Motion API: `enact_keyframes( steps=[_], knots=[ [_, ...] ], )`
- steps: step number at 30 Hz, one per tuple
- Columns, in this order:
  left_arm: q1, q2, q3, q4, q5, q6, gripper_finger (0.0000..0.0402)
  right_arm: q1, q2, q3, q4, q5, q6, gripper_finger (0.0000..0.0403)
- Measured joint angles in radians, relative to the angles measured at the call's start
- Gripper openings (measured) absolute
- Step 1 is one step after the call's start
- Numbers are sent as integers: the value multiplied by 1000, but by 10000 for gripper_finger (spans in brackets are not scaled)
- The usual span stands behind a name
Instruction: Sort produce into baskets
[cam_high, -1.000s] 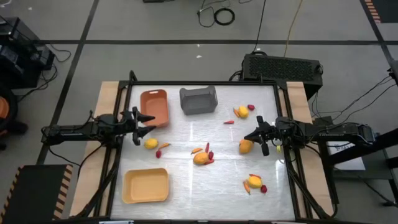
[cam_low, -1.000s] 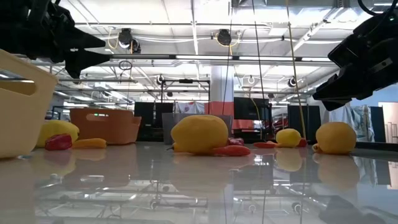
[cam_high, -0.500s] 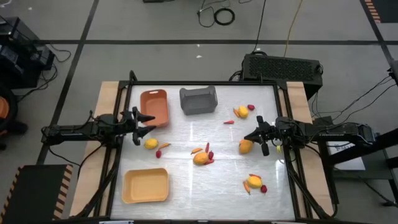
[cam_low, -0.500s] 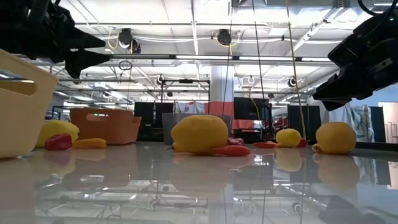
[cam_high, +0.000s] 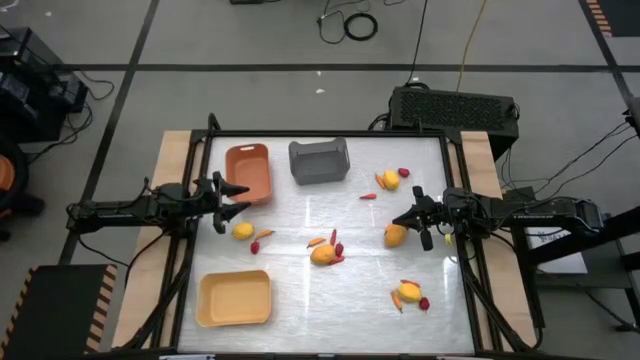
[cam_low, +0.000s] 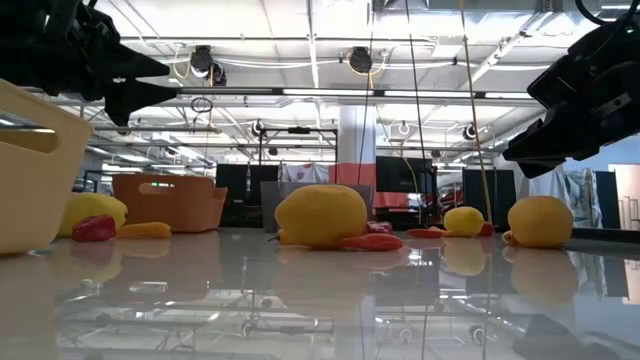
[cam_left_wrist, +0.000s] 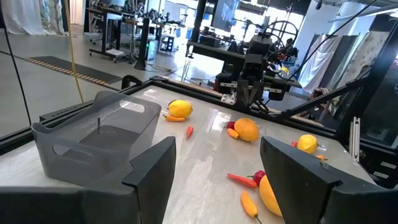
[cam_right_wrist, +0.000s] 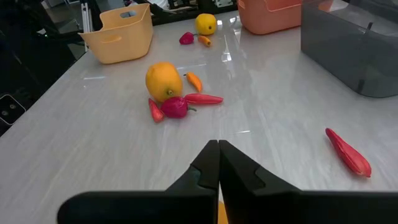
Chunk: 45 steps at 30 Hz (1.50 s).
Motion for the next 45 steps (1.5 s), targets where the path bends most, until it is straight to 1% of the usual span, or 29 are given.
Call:
enact_keyframes(
  steps=[17,23,25,29,32,35,40,45],
  knots=[
    [0,0,0,0,0,0,242,0,0,0,1,0,0,0],
    [0,0,0,0,0,0,242,0,0,0,31,0,6,0],
    [0,0,0,0,0,0,242,2,0,0,34,0,79,0],
    [0,0,0,0,0,0,242,4,0,0,77,-1,302,0],
    [0,0,0,0,-13,0,242,4,0,0,77,-1,410,0],
    [0,0,0,1,-31,-9,242,1,0,0,78,3,430,0],
    [0,0,2,77,-33,-153,242,-1,0,0,141,5,478,0],
    [0,0,2,107,-48,-105,242,-1,1,0,247,8,442,0]
  ],
)
